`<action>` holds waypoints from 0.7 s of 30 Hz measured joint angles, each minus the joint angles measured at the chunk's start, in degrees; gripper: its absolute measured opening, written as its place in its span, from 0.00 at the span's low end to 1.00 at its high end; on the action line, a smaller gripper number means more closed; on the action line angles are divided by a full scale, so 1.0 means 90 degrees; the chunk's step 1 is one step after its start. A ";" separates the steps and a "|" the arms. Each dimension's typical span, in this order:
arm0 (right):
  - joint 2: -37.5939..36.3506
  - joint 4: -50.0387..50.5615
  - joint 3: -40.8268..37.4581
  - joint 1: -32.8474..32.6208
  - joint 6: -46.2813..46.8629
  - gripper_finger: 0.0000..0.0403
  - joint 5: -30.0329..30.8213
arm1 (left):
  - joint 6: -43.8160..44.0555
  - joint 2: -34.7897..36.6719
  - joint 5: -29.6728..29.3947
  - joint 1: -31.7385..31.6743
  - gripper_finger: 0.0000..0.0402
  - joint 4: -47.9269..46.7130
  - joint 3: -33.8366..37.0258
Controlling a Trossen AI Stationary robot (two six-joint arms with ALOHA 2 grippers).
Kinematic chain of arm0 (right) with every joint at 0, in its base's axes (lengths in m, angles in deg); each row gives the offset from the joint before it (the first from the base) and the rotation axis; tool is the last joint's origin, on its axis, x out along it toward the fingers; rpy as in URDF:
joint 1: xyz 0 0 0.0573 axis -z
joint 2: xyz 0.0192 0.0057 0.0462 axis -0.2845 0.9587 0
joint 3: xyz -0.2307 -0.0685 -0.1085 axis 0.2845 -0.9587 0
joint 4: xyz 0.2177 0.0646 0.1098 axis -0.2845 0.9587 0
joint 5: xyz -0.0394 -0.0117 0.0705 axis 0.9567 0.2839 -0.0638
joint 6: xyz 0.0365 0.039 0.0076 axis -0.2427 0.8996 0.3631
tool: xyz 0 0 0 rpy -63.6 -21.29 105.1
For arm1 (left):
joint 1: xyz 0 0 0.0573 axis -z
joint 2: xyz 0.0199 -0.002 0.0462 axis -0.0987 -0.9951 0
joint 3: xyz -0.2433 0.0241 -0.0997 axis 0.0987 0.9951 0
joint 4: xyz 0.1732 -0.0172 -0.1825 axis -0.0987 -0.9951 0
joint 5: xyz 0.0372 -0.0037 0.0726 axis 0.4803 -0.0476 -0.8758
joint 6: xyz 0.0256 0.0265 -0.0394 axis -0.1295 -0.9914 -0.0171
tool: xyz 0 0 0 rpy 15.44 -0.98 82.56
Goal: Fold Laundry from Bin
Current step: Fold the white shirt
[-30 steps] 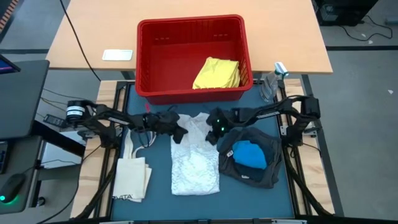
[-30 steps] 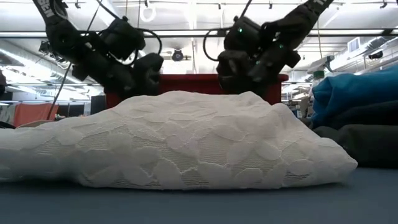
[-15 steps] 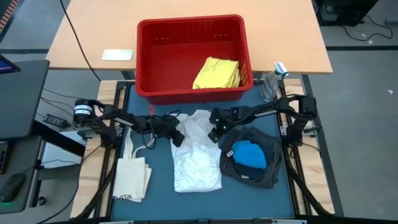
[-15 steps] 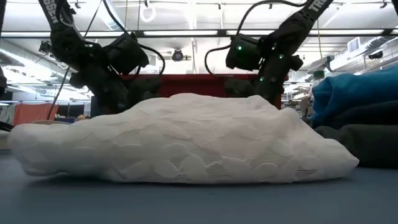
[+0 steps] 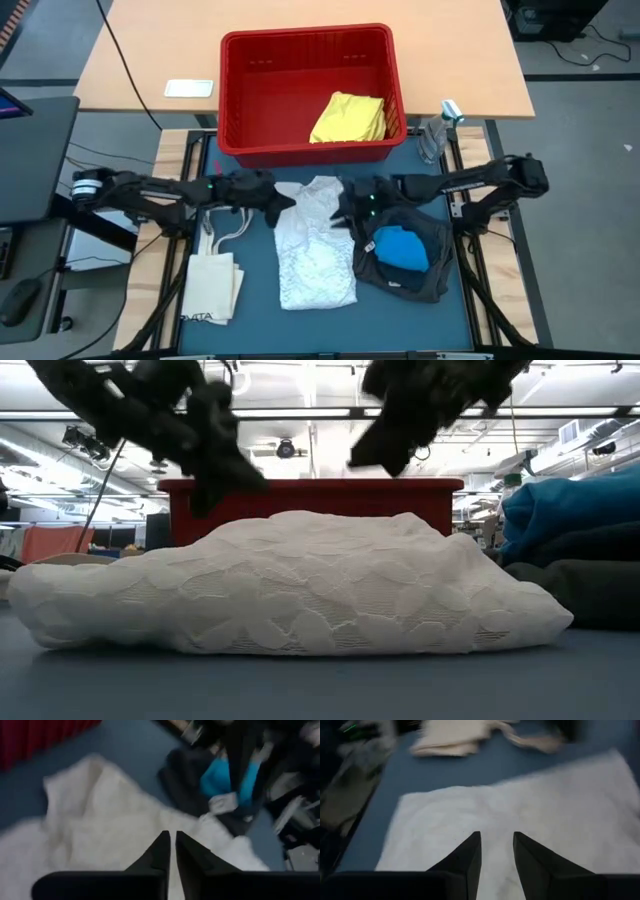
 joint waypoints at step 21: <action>0.1993 0.2864 0.2668 -0.3432 0.0390 0.58 0.1829 | -0.1612 -0.0610 -0.2277 0.5062 0.45 -0.2589 -0.1904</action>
